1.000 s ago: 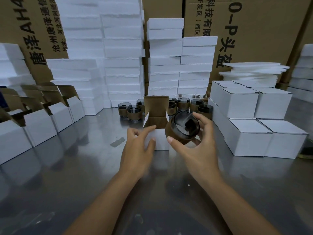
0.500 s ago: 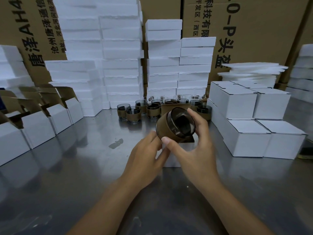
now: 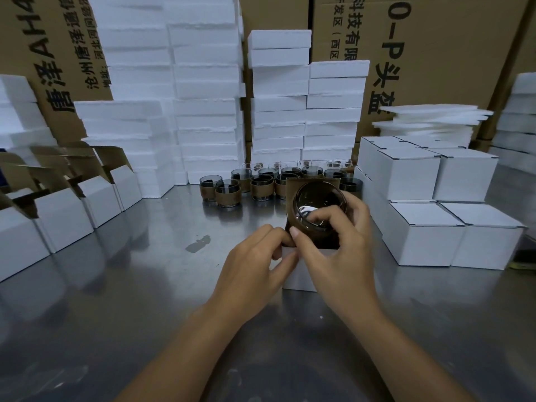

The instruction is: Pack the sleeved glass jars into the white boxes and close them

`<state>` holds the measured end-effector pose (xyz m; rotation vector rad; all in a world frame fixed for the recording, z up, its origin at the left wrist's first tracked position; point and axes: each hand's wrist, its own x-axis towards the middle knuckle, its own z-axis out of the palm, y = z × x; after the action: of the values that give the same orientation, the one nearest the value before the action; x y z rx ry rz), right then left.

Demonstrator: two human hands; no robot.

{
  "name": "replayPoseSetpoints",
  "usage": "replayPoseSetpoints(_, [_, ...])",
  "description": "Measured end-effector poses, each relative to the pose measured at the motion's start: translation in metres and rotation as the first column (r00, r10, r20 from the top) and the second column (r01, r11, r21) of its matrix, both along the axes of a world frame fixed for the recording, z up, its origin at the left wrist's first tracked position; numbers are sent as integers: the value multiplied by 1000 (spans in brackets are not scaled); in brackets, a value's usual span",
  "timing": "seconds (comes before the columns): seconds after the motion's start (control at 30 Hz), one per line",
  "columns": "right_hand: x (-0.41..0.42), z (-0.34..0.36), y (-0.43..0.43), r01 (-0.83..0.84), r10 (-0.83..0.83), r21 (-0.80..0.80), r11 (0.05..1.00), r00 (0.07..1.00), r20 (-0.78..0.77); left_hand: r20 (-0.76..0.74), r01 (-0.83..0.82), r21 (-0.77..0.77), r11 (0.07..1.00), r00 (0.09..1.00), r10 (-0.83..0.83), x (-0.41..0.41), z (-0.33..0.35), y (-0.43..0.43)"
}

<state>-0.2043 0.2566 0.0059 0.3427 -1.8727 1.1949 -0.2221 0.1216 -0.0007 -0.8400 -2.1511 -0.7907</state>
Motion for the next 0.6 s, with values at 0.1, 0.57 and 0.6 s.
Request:
replayPoseSetpoints(0.1, [0, -1, 1, 47, -49, 85, 995, 999, 14, -3, 6, 14, 1000, 1000, -6, 0, -1, 0])
replayPoseSetpoints(0.57, [-1, -2, 6, 37, -130, 372, 928, 965, 229, 15, -5, 12, 1000, 1000, 5, -4, -3, -2])
replayPoseSetpoints(0.6, [-1, -3, 7, 57, -155, 409, 911, 965, 210, 21, -3, 11, 1000, 1000, 3, -4, -3, -2])
